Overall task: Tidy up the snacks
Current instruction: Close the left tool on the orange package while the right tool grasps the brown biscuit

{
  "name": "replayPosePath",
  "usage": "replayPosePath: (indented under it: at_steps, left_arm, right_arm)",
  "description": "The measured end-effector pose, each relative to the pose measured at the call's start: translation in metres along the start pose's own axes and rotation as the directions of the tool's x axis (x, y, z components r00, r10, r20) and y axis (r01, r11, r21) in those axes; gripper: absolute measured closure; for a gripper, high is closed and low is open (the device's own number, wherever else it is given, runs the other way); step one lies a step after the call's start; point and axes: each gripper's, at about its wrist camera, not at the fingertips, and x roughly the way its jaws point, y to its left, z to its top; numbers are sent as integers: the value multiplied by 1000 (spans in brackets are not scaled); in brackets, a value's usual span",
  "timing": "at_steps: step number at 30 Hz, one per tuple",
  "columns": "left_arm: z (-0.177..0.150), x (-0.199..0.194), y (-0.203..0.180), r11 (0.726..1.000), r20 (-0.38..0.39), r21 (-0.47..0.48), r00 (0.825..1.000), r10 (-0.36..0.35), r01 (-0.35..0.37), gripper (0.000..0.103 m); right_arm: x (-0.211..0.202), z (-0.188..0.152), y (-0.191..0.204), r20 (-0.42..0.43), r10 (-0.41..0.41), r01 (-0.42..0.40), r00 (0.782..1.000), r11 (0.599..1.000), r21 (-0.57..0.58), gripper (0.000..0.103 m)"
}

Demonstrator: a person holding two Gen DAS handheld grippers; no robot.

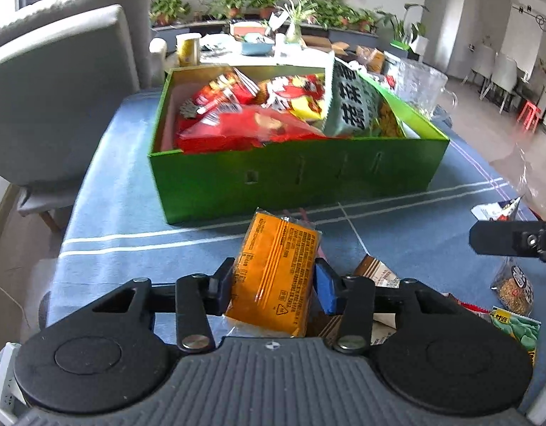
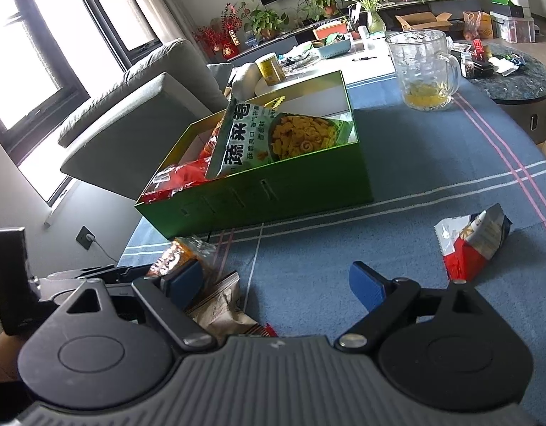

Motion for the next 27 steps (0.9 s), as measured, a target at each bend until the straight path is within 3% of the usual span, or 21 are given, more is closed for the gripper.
replayPosePath:
  at_steps: [6,17,27]
  left_arm:
    - [0,-11,6,1000,29,-17,999,15,-15,61]
    - [-8,1,5,999,-20,-10,999,46,-46,60]
    - [-12,13,9,997,-35,-26,997,69,-70,51]
  right_arm:
    - [2,-2,6,-9,7,-8,1000,1000,-20,36]
    - [2,-3,7,-15,2,-3,1000,1000,-23,36]
    - [6,-7,16,-40,-8,4,999,996,-92,36]
